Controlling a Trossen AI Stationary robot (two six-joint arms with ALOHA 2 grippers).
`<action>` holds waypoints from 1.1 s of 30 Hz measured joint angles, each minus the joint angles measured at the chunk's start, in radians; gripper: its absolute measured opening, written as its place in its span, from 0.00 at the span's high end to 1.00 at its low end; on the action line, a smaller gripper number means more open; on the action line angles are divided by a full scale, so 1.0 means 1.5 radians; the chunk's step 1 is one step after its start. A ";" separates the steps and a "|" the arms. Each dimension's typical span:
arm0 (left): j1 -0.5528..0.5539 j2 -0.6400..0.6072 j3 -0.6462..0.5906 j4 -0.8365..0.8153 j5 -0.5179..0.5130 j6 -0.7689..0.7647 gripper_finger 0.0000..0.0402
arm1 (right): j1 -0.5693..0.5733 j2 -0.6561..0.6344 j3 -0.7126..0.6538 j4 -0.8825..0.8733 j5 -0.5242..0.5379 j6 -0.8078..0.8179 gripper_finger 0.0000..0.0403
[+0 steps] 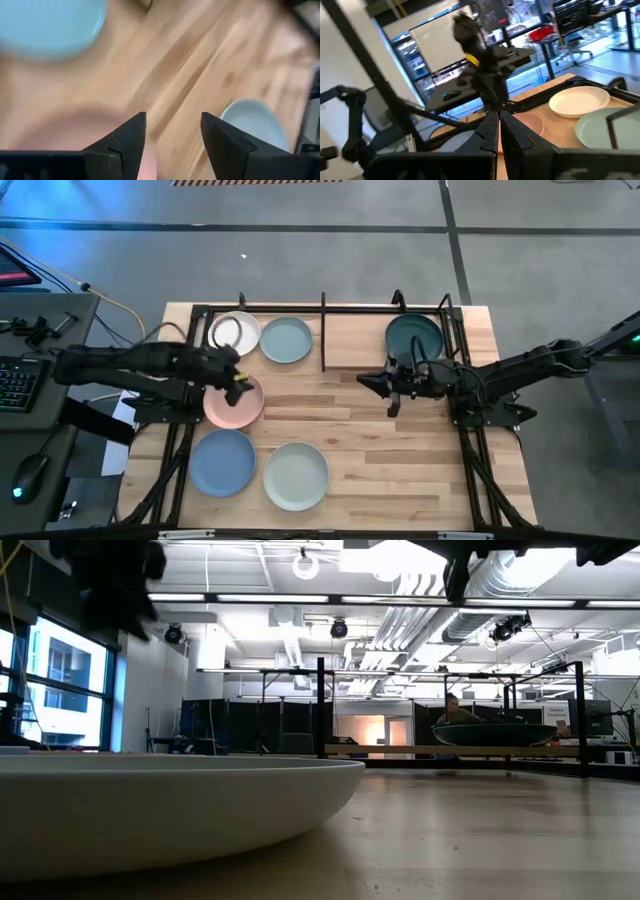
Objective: Place and stack plates onto a shelf
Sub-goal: Put the pink plate on the shelf
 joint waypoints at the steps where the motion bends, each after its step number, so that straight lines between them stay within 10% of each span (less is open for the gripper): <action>1: 0.000 0.018 -0.008 -0.009 0.018 -0.041 0.55 | 0.000 0.000 0.000 0.000 -0.004 -0.003 1.00; 11: -0.040 0.177 -0.052 -0.007 0.186 -0.271 0.55 | 0.000 0.000 -0.001 -0.037 -0.031 -0.086 1.00; 33: -0.192 0.372 -0.051 0.067 0.003 -0.410 0.55 | 0.000 0.000 -0.001 -0.047 0.010 -0.090 1.00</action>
